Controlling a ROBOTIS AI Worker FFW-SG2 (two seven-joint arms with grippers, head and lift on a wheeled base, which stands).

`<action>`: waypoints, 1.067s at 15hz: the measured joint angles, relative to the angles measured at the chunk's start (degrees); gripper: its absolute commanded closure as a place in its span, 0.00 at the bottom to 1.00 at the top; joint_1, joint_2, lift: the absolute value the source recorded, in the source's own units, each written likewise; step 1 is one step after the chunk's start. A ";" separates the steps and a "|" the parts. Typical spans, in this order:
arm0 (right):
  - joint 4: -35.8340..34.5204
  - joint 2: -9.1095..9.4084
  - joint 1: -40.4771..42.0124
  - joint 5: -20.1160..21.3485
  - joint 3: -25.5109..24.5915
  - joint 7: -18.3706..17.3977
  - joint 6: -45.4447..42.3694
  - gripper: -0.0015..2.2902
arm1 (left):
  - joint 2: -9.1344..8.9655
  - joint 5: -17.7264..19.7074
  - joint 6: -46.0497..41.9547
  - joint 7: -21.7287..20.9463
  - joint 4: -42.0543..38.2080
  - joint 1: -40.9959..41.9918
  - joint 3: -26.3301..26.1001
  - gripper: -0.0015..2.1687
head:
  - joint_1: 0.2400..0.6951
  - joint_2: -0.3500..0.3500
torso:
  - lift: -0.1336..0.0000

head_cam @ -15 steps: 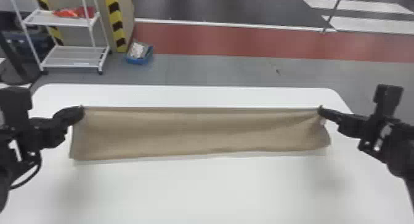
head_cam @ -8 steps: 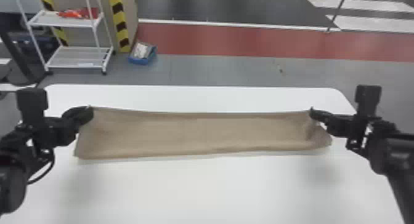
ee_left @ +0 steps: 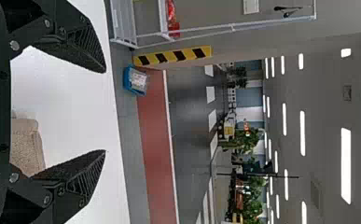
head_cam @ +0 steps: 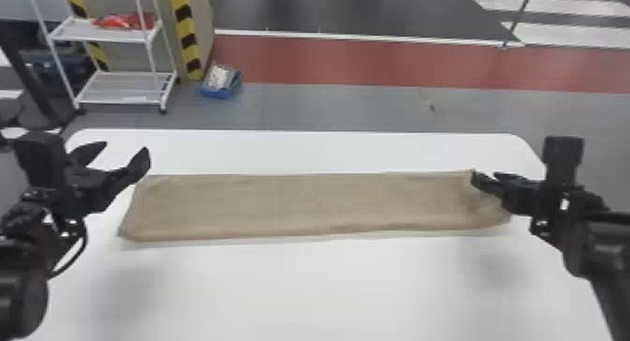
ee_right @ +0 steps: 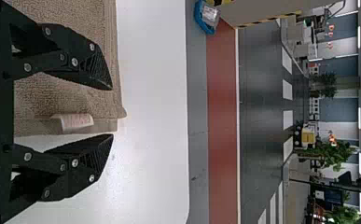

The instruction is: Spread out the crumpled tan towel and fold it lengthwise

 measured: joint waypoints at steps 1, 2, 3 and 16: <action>-2.33 -0.19 1.44 -0.86 -1.33 0.12 1.48 0.02 | 0.18 0.54 -0.18 -0.06 -1.86 1.32 0.77 0.01 | 1.00 0.37 | 0.07; -4.83 -0.42 3.03 -1.91 -2.76 0.46 3.35 0.02 | 0.34 1.36 -0.05 -0.40 -3.79 2.88 1.87 0.01 | 1.00 0.37 | 0.07; -6.90 -0.57 4.46 -2.89 -3.97 0.76 4.86 0.02 | 0.43 2.26 0.20 -0.72 -5.40 4.33 2.94 0.01 | 1.00 0.37 | 0.07; -18.55 -5.81 10.42 -7.84 -10.92 16.03 22.81 0.06 | 0.20 9.16 28.20 -7.09 -21.04 13.19 11.40 0.01 | 1.00 0.34 | 0.07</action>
